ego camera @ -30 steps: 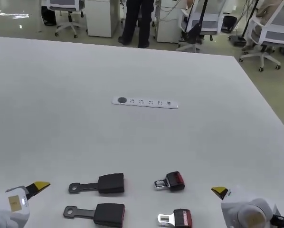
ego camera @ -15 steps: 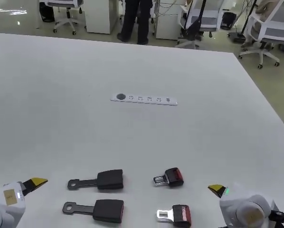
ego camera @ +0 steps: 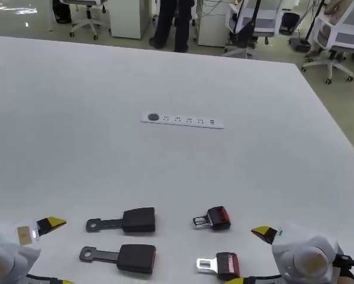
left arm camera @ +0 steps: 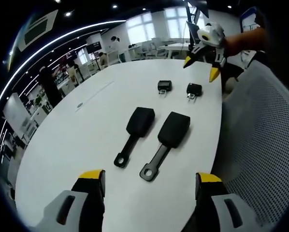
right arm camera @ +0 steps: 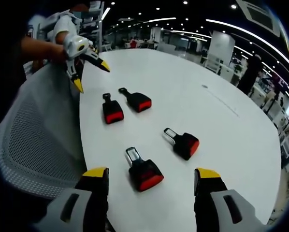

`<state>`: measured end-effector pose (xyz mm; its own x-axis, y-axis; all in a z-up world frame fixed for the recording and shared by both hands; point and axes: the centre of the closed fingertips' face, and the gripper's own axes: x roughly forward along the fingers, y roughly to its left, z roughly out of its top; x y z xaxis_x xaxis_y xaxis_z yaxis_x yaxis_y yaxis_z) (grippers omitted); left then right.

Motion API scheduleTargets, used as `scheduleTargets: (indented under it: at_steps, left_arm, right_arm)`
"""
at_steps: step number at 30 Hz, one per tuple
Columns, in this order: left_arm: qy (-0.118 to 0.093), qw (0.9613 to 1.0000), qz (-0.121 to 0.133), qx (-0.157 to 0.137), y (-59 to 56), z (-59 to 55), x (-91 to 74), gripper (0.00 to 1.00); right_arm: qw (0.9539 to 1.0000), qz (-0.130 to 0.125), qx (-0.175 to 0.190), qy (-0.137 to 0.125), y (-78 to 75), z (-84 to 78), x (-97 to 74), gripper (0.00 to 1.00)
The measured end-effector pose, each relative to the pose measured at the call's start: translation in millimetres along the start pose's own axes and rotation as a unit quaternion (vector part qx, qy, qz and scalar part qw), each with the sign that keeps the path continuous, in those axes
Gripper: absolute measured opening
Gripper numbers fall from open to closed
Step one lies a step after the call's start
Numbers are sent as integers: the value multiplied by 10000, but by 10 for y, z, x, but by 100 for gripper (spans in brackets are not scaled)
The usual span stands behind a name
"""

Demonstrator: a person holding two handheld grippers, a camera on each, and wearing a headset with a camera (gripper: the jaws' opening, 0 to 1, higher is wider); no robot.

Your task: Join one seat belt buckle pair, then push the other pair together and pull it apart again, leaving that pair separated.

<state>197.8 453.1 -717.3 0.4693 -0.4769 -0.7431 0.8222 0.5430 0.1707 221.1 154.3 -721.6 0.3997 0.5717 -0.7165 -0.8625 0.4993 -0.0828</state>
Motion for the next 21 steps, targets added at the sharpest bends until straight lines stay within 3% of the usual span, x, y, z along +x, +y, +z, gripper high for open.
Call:
scheduleTargets:
  at_steps: [8, 13, 15, 21]
  left_arm:
    - [-50, 9991, -334, 275, -72, 212, 136, 69]
    - [80, 9969, -558, 548, -158, 223, 280, 59]
    - [55, 9964, -629, 561, -209, 291, 310, 59]
    - [82, 9942, -725, 785, -242, 359, 436, 56]
  right_arm:
    - [9993, 222, -273, 108, 63, -4, 93, 62]
    - [9986, 316, -385, 187, 71, 1, 120, 59]
    - [9981, 351, -443, 230, 77, -4, 127, 57]
    - [9959, 482, -665, 390, 96, -42, 181, 52]
